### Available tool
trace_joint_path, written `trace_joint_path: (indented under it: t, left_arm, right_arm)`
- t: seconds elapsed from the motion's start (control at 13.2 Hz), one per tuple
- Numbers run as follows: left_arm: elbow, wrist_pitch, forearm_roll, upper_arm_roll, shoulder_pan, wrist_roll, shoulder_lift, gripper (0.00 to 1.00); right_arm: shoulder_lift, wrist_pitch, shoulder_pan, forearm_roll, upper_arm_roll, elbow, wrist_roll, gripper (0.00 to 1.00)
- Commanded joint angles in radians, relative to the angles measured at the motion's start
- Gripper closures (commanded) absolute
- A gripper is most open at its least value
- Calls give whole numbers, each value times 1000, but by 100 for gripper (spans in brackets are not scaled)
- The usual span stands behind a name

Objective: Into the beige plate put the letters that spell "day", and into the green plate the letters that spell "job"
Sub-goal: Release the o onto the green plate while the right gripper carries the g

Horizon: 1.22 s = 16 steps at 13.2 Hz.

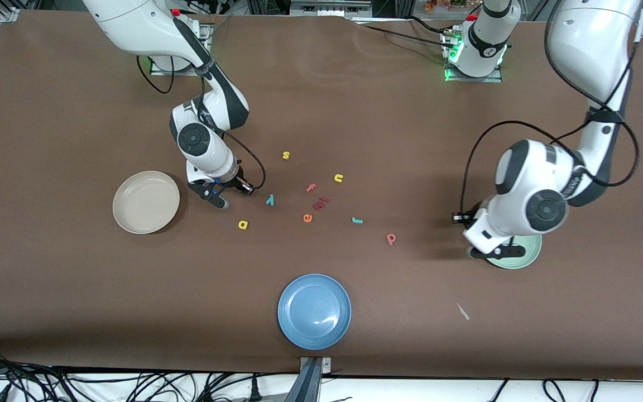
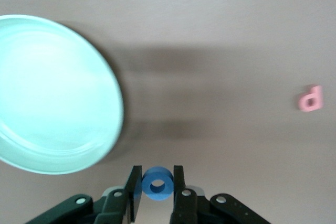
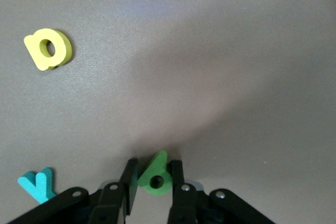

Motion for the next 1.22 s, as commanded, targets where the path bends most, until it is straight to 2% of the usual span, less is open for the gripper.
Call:
trace_joint_path:
  t: [0.0, 0.08, 0.23, 0.3, 0.38, 0.46, 0.68, 0.84, 0.99, 1.14]
  left_arm:
    - [-29, -6, 121, -8, 48, 59, 30, 89]
    - [-29, -3, 166, -8, 61, 61, 53, 89]
    - [-23, 11, 179, -10, 93, 88, 91, 90]
    - [-25, 34, 177, -10, 97, 97, 105, 89]
    - [-23, 51, 177, -10, 104, 98, 125, 83]
    - [-17, 67, 177, -10, 105, 98, 140, 63]
    - [-11, 83, 176, -14, 104, 82, 134, 32]
    - [14, 74, 162, -25, 87, -8, 116, 30]
    - [18, 75, 162, -62, 55, -229, 107, 0]
    - [18, 80, 160, -100, 30, -361, 108, 0]
  right_arm:
    - [0, 15, 4, -11, 3, -10, 21, 92]
    - [0, 15, 4, -11, 3, -7, 21, 98]
    - [-4, -11, 4, -11, 3, 16, 10, 100]
    - [-7, -74, 2, -11, 1, 51, 4, 100]
    - [-14, -138, 2, -15, -2, 91, -3, 100]
    - [-24, -190, 1, -17, -6, 117, -28, 100]
    - [-69, -284, -3, -17, -81, 113, -241, 100]
    - [-92, -310, -3, -17, -123, 110, -349, 100]
    - [-110, -333, -3, -14, -194, 107, -493, 100]
    - [-110, -327, -4, -11, -244, 91, -610, 100]
